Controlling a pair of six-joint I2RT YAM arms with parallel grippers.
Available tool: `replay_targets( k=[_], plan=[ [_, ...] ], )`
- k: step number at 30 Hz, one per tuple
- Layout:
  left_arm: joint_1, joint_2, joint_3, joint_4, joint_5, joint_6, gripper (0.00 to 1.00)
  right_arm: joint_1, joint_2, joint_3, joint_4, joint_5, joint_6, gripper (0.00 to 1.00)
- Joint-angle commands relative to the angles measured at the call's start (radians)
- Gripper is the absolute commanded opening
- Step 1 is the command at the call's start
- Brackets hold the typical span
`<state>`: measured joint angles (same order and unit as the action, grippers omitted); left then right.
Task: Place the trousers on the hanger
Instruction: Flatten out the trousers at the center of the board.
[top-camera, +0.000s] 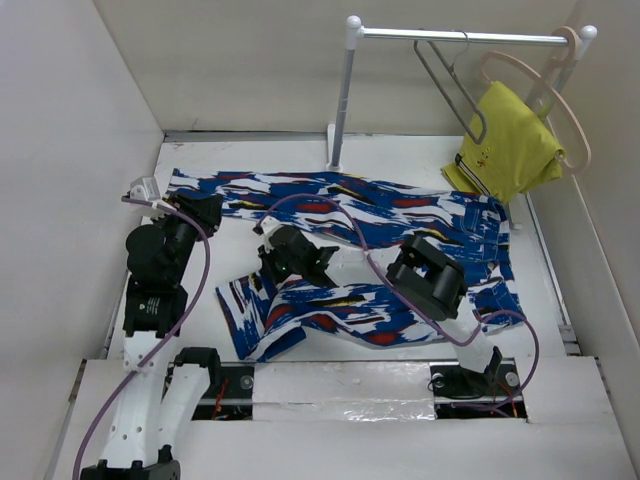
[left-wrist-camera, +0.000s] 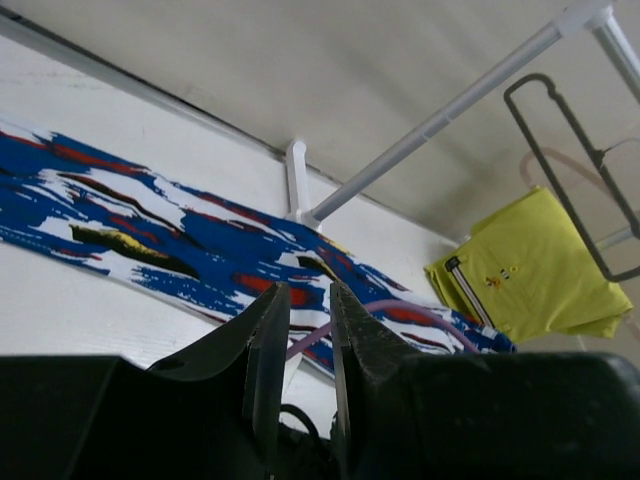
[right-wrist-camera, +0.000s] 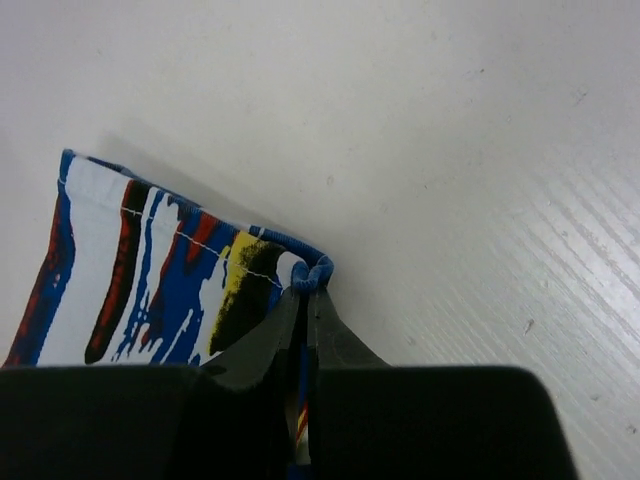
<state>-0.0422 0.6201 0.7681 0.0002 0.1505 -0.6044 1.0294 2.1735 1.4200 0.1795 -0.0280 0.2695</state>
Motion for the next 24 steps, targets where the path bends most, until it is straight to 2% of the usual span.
replay_targets(
  k=[1, 8, 10, 18, 22, 24],
  plan=[
    [-0.013, -0.008, 0.005, 0.021, 0.001, 0.038, 0.21, 0.011, 0.003, 0.072, 0.023, 0.005, -0.012, 0.01],
    [-0.013, -0.013, 0.017, 0.001, -0.067, 0.040, 0.21, -0.009, -0.020, 0.286, 0.067, -0.015, -0.164, 0.01],
    [-0.013, -0.023, 0.025, -0.026, -0.104, 0.034, 0.21, -0.009, 0.006, 0.393, 0.049, -0.041, -0.185, 0.01],
    [-0.013, -0.066, 0.053, -0.058, -0.256, 0.026, 0.20, -0.028, 0.071, 0.525, 0.066, -0.144, -0.170, 0.01],
    [-0.013, -0.085, 0.068, -0.097, -0.339, 0.025, 0.21, -0.028, 0.130, 0.657, 0.003, -0.165, -0.181, 0.01],
    [-0.013, -0.105, 0.068, -0.112, -0.387, 0.015, 0.21, -0.028, 0.208, 0.782, -0.052, -0.156, -0.187, 0.02]
  ],
)
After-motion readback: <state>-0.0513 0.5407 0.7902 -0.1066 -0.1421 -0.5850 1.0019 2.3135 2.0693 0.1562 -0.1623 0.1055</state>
